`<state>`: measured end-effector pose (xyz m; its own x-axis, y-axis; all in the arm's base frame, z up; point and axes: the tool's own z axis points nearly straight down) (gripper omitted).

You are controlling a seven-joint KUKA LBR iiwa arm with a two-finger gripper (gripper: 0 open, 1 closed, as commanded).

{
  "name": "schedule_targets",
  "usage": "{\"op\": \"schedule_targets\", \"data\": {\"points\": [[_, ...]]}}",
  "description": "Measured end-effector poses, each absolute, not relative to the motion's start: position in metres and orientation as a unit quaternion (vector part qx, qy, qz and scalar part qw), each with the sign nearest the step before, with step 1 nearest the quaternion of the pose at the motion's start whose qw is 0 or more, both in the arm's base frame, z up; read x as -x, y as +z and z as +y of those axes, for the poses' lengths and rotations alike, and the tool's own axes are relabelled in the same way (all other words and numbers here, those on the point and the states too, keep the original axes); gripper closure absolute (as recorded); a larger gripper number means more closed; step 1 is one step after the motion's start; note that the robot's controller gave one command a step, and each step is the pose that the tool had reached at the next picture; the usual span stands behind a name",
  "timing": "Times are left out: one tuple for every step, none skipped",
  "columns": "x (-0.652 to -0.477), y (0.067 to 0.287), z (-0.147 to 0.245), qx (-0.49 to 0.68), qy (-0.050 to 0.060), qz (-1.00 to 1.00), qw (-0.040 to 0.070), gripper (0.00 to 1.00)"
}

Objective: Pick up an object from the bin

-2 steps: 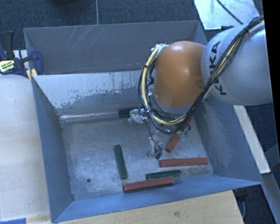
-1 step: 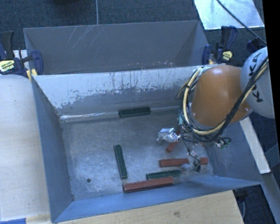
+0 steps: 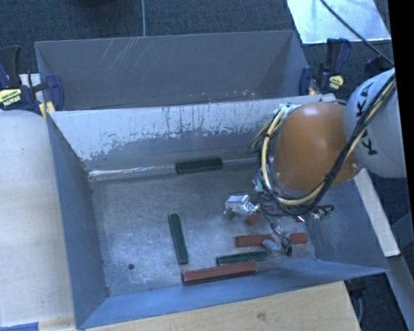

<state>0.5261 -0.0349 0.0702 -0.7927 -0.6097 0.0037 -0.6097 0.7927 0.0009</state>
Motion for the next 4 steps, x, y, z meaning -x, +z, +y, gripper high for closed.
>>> {"op": "schedule_targets", "data": {"points": [[-0.541, 0.084, -0.018, -0.382, 0.0, -0.924, -0.003, 0.0], [-0.604, 0.078, -0.09, -0.395, 0.004, -0.919, -0.003, 0.0], [-0.602, 0.078, -0.085, -0.397, 0.0, -0.918, -0.001, 1.0], [-0.615, 0.221, -0.07, -0.41, 0.001, -0.912, -0.003, 1.0]]}}
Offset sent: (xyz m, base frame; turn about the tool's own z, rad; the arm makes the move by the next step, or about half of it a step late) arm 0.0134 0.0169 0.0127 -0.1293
